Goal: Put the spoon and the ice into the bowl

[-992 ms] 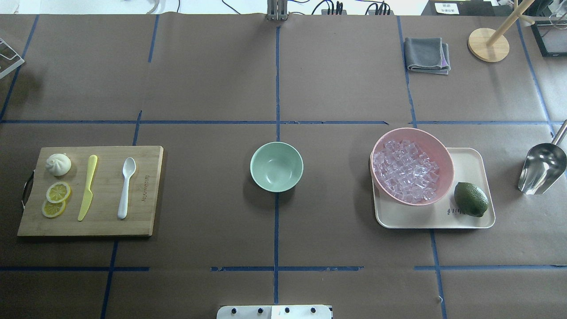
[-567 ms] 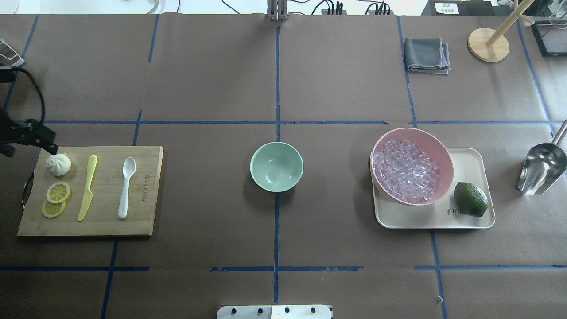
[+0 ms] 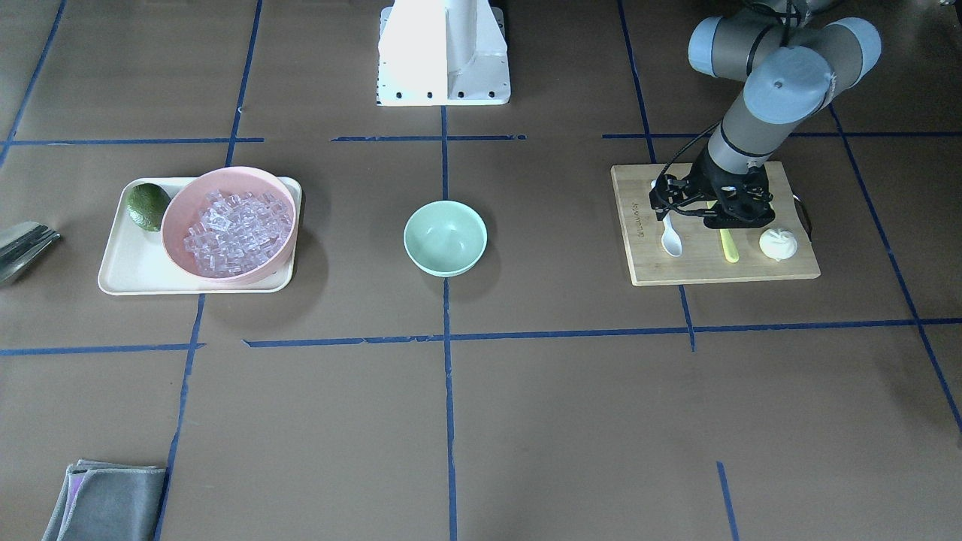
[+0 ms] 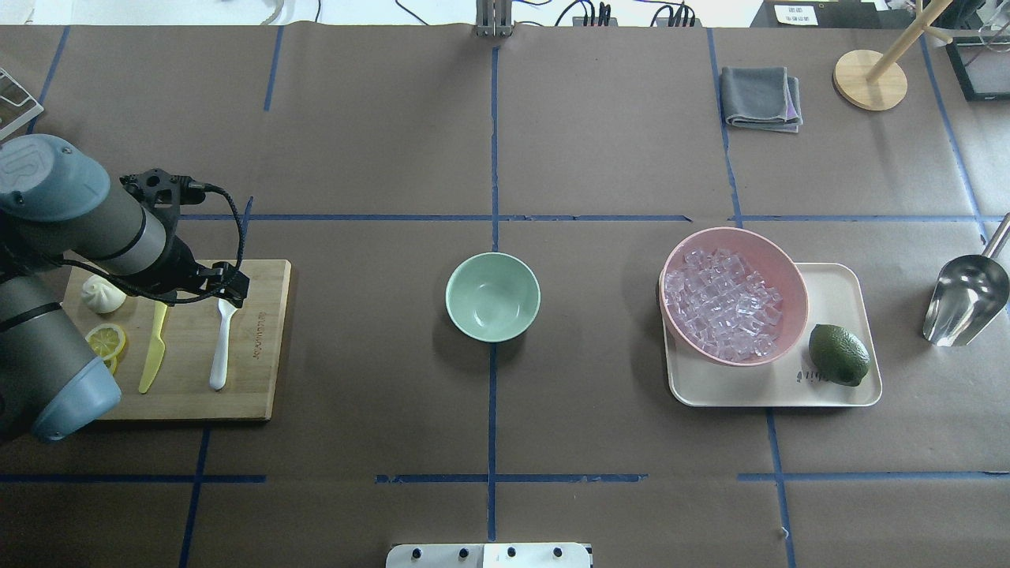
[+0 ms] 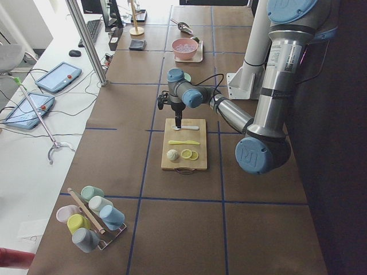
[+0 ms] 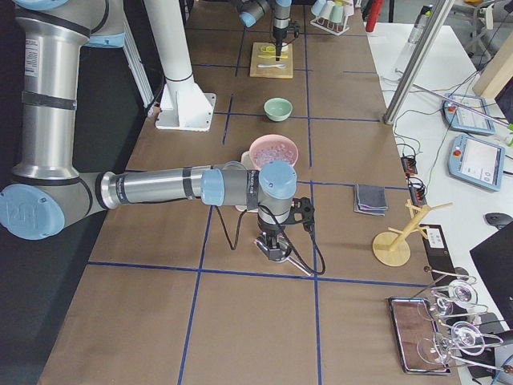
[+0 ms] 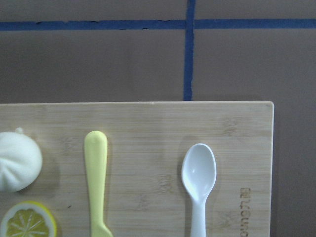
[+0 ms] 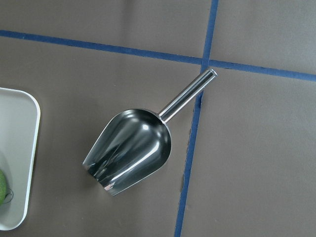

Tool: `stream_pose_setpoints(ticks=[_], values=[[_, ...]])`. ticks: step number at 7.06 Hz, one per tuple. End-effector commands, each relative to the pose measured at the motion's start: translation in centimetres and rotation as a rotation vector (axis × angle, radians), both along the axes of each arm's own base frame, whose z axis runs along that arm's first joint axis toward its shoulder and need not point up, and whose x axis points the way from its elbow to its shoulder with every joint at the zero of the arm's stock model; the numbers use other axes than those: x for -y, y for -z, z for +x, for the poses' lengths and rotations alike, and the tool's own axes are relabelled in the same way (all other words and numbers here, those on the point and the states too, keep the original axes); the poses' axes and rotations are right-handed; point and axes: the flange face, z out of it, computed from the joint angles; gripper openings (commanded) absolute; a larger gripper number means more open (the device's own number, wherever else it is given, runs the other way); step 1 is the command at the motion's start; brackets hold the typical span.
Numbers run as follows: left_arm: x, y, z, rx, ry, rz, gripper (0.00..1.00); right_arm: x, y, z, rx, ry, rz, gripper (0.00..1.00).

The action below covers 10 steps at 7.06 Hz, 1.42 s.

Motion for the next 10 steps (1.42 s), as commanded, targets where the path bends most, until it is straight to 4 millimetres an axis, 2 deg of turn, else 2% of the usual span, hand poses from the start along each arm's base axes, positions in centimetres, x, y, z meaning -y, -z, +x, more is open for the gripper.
stream_pose_setpoints(ticks=[1, 2, 3, 4, 5, 6, 8, 9, 10], values=[[-1.2, -0.7, 2.4, 0.016, 0.002, 0.008, 0.99, 0.1, 0.1, -0.1, -0.001, 0.001, 0.002, 1.0], [-1.8, -1.9, 3.2, 0.034, -0.014, -0.005, 0.98, 0.0, 0.0, 0.0, 0.001, 0.0, 0.001, 1.0], [-1.9, -2.2, 3.5, 0.037, -0.021, -0.011, 0.96, 0.0, 0.0, -0.1, 0.001, 0.001, 0.001, 1.0], [-1.9, -2.3, 3.4, 0.036, -0.022, -0.014, 0.87, 0.0, 0.0, 0.0, 0.001, 0.0, -0.001, 1.0], [-2.0, -2.1, 3.4, 0.033, -0.025, -0.016, 0.6, 0.0, 0.0, -0.1, 0.001, 0.001, -0.001, 1.0], [-2.0, -2.4, 3.4, 0.037, -0.024, -0.018, 0.42, 0.0, 0.0, -0.1, 0.001, 0.001, -0.001, 1.0], [-2.0, -2.5, 3.4, 0.038, -0.025, -0.02, 0.22, 0.0, 0.0, -0.1, 0.001, 0.001, -0.001, 1.0], [-2.1, -2.3, 3.4, 0.034, -0.027, -0.018, 0.04, 0.0, 0.0, -0.1, -0.001, 0.001, -0.001, 1.0], [-2.0, -2.3, 3.4, 0.034, -0.026, -0.019, 0.0, 0.0, -0.1, 0.0, 0.001, 0.0, -0.002, 1.0]])
